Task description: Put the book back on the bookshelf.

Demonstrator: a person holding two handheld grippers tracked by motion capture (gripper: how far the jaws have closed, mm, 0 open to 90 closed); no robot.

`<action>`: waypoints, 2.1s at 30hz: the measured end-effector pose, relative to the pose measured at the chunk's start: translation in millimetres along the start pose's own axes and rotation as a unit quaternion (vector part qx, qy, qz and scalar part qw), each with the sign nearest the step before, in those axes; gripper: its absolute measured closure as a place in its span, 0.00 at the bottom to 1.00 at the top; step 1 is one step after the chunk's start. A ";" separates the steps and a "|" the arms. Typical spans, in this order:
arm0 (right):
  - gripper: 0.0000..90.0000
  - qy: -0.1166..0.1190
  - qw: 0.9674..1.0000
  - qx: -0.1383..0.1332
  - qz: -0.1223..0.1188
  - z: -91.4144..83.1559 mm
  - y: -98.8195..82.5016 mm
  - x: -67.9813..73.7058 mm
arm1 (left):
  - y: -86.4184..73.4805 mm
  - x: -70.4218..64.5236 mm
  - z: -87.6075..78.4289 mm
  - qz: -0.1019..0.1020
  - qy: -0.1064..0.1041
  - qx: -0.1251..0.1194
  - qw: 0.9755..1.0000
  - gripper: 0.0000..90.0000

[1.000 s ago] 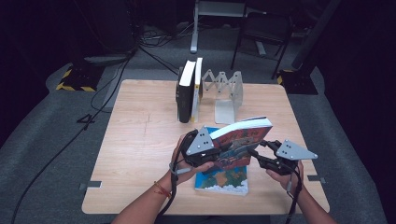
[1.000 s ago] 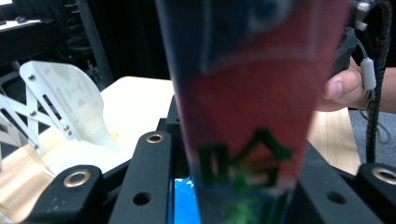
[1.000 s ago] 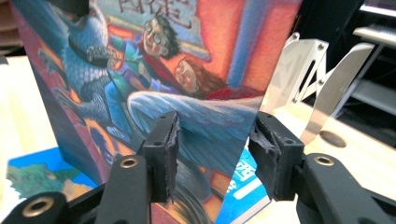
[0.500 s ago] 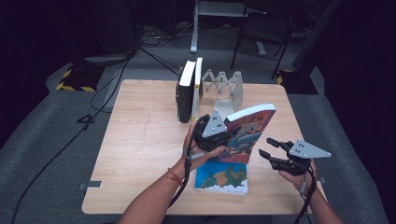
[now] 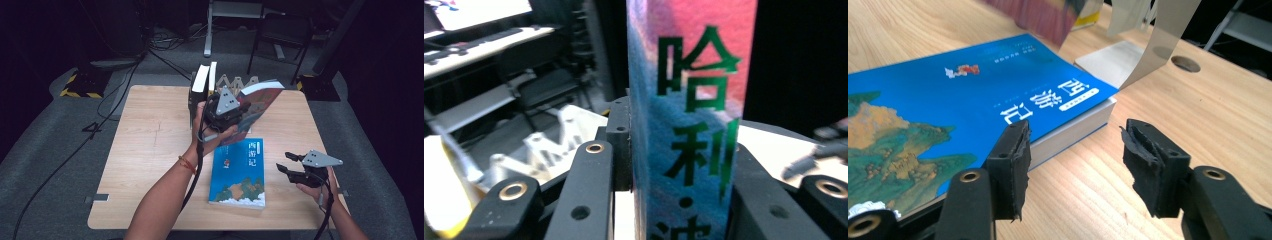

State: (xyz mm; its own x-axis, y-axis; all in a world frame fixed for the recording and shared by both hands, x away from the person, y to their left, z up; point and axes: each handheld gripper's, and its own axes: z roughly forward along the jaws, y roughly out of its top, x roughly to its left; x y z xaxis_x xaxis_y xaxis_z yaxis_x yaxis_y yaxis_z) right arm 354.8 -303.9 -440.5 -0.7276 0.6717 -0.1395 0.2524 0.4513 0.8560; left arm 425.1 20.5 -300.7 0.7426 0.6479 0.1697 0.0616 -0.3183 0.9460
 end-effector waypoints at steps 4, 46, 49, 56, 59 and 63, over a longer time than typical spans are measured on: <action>0.49 -0.001 1.000 0.016 -0.003 4.6 -2.0 1.6 | 2.3 17.7 5.7 -0.005 0.037 0.018 0.999 0.81; 0.45 -0.011 0.995 0.074 -0.063 20.9 -5.7 16.4 | -37.3 48.6 95.7 -0.082 0.193 0.014 0.978 0.81; 0.45 -0.009 0.995 0.073 -0.065 20.9 -5.3 17.1 | -43.8 45.9 95.8 -0.071 0.194 0.013 0.978 0.81; 0.45 -0.008 0.996 0.072 -0.056 20.5 -5.3 15.0 | -42.5 42.6 92.3 -0.052 0.182 0.039 0.981 0.80; 0.45 -0.009 0.996 0.072 -0.056 20.6 -5.3 14.6 | -40.3 39.6 90.1 -0.046 0.180 0.048 0.981 0.80; 0.45 -0.008 0.996 0.072 -0.054 21.1 -5.4 14.6 | -38.6 35.4 88.9 -0.027 0.176 0.063 0.982 0.78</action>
State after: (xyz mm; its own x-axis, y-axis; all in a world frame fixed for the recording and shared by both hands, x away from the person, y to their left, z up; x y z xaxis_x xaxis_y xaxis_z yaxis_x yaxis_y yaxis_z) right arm 356.3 -284.1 -457.6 -0.7454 0.6234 -0.2360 0.2634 0.6008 0.7548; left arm 508.3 -5.7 -355.8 0.4608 0.8581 0.2267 0.1922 -0.3459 0.9184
